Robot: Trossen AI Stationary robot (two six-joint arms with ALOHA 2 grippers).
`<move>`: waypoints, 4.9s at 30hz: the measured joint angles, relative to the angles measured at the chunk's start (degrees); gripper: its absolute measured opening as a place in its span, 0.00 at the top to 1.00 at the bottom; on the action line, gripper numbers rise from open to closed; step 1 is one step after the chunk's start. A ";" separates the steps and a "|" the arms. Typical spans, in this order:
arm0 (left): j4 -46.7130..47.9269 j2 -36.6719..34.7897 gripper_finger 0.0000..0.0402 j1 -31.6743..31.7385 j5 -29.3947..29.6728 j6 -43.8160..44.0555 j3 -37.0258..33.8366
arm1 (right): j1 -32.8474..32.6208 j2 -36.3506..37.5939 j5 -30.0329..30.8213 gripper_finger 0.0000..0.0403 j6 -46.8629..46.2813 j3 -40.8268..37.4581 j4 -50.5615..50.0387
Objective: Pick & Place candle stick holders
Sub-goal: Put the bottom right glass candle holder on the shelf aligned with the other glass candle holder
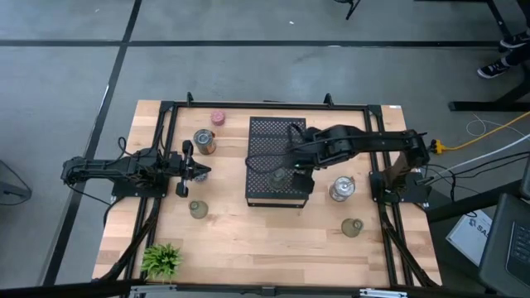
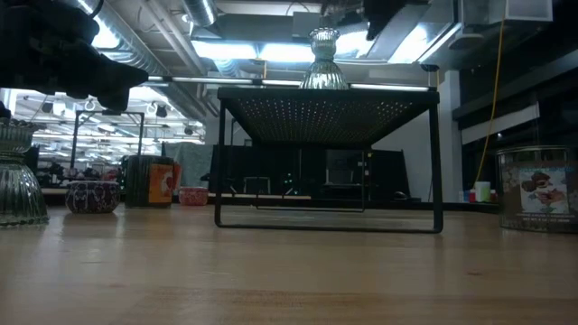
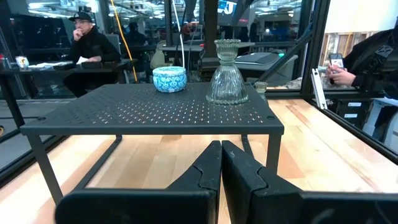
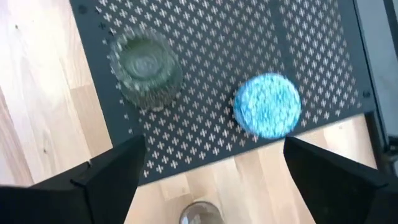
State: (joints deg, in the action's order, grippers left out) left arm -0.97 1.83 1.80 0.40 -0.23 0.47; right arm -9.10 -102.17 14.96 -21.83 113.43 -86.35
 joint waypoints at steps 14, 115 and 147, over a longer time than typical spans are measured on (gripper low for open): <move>-0.02 0.04 0.98 0.02 0.00 0.02 0.01 | 0.00 10.24 -0.13 0.05 -3.49 -15.76 1.87; -0.02 0.04 0.98 0.02 0.01 0.02 0.00 | -38.91 31.25 -15.10 0.05 -12.56 -53.83 12.87; -0.04 0.04 0.98 0.00 0.00 0.02 0.01 | -40.94 29.24 -13.46 0.05 -13.81 -69.63 33.66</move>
State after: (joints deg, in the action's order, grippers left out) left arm -1.02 1.87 1.80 0.41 -0.21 0.48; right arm -50.04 -72.93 1.50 -35.64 43.81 -52.68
